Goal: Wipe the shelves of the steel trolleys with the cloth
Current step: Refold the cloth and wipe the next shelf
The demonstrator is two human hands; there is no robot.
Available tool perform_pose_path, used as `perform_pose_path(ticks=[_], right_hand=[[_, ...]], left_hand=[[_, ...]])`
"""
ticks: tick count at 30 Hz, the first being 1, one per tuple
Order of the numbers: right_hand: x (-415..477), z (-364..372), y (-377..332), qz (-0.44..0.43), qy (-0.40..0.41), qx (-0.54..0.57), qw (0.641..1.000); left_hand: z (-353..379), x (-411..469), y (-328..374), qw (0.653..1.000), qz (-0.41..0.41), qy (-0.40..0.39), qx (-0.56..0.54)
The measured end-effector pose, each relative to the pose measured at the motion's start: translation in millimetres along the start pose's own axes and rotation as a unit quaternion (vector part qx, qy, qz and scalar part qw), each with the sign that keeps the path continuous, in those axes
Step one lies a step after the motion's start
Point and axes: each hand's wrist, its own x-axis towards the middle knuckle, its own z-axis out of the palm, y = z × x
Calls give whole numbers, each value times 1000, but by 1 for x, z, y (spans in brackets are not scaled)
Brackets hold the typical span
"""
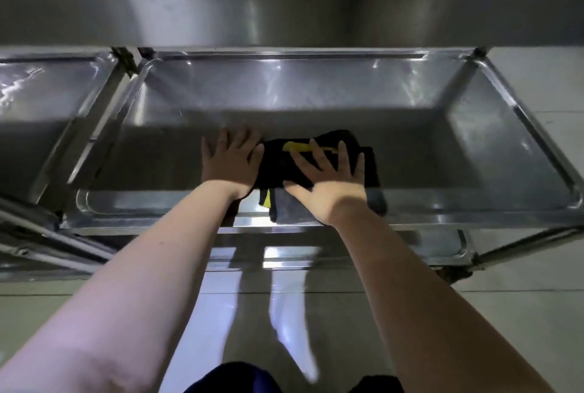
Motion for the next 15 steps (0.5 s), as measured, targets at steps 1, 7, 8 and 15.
perform_pose_path(ticks=[1, 7, 8, 15], right_hand=[[1, -3, 18, 13, 4, -8, 1000], [-10, -26, 186, 198, -14, 11, 980], [-13, -26, 195, 225, -18, 10, 974], [10, -6, 32, 52, 29, -11, 998]], left_hand=[[-1, -1, 1, 1000, 2, -7, 6], [5, 2, 6, 1000, 3, 3, 28], [5, 2, 8, 999, 3, 4, 34], [2, 2, 9, 999, 2, -2, 47]])
